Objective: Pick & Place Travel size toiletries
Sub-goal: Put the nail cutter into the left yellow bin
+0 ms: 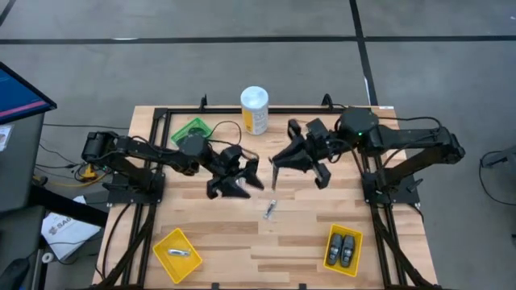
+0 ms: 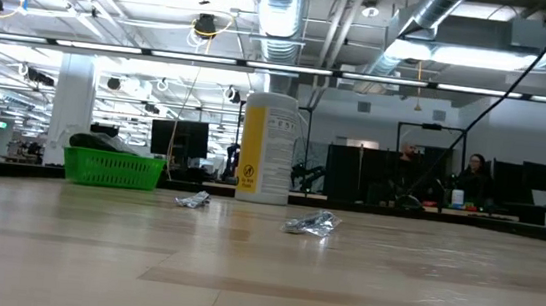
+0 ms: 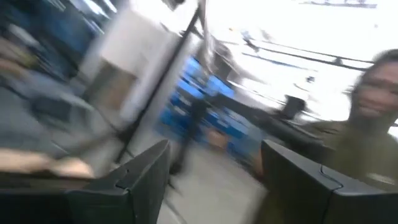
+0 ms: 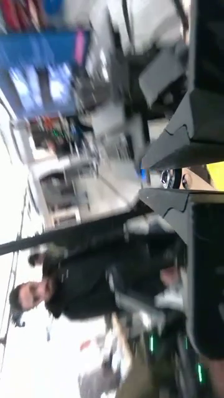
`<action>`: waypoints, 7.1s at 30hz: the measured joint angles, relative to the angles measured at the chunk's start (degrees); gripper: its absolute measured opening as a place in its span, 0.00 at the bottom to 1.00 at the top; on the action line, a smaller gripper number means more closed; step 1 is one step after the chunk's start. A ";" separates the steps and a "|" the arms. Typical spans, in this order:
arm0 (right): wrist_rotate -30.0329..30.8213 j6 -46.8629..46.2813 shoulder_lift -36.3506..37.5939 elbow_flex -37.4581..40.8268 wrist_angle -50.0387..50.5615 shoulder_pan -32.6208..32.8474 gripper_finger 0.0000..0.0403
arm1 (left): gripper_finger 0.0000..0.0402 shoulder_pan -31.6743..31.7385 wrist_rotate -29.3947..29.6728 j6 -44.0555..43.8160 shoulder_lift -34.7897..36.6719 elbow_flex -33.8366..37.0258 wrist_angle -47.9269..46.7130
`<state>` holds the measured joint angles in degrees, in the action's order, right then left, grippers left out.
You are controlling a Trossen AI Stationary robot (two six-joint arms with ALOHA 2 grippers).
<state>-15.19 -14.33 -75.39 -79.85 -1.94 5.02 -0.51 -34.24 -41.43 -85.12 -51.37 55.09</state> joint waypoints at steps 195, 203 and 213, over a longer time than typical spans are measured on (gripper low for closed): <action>40.50 -31.73 -0.87 0.02 62.75 21.07 0.05 | 0.57 -53.28 34.57 -7.34 12.74 9.52 -81.07; 40.14 -34.12 -0.88 0.02 62.96 21.11 0.06 | 0.56 -39.32 61.61 -3.93 21.50 4.85 -80.89; 40.49 -35.16 -0.87 0.02 62.78 21.09 0.09 | 0.59 -9.67 66.35 6.69 10.76 4.72 -77.78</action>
<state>25.30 -49.50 -76.27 -79.83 60.84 26.11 -10.18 32.11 -34.74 -74.36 -46.65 -22.69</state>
